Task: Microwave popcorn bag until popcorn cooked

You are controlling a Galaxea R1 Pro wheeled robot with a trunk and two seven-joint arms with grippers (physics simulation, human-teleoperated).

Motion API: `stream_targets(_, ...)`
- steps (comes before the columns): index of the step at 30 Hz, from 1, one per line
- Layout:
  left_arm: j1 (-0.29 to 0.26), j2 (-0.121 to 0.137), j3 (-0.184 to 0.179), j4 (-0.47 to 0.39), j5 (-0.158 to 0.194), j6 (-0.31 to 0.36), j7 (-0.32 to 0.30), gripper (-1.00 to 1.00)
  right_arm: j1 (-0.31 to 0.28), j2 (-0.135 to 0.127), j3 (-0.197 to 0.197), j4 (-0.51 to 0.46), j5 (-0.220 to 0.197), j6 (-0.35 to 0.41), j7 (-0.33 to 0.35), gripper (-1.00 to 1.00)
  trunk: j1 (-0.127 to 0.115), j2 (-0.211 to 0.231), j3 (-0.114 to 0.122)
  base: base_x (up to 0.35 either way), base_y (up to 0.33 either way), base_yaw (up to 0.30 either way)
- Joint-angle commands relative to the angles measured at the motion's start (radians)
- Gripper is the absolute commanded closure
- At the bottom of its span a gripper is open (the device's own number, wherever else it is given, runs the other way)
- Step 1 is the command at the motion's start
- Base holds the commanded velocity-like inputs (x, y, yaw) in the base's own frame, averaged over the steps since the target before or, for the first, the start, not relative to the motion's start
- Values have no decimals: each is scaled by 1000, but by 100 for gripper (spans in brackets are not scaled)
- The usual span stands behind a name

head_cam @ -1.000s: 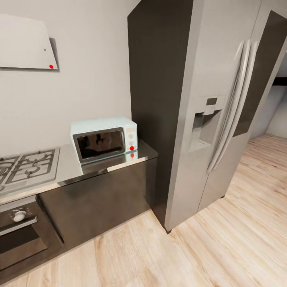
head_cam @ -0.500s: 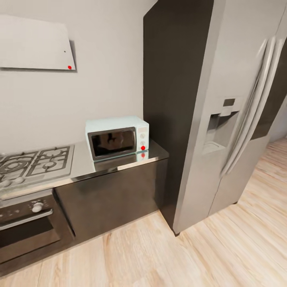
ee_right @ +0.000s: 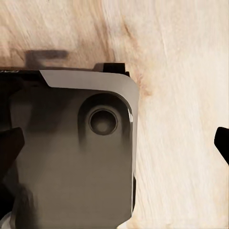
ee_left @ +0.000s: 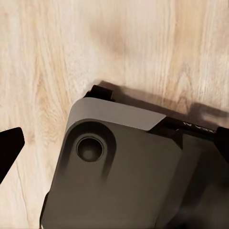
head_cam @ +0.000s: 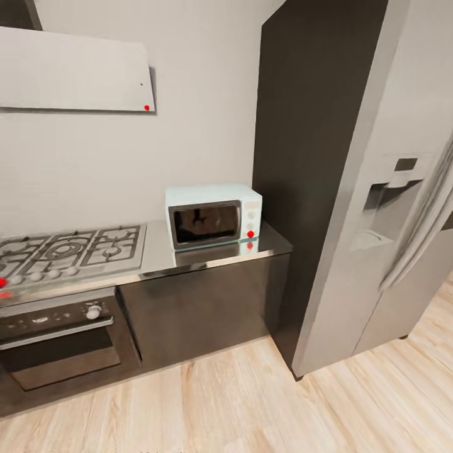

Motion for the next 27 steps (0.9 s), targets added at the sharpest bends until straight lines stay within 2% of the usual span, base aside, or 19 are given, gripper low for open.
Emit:
stream_targets(1, -1, 0, -9, 1, 8, -3, 3, -100, -1, -1, -9, 2, 10, -5, 1, -100, 0, -1, -1, 0, 0, 245)
stream_targets(27, -1, -2, -8, 2, 10, -5, 7, -100, -1, -1, -9, 2, 10, -15, 1, -100, 0, -1, -1, 0, 0, 245)
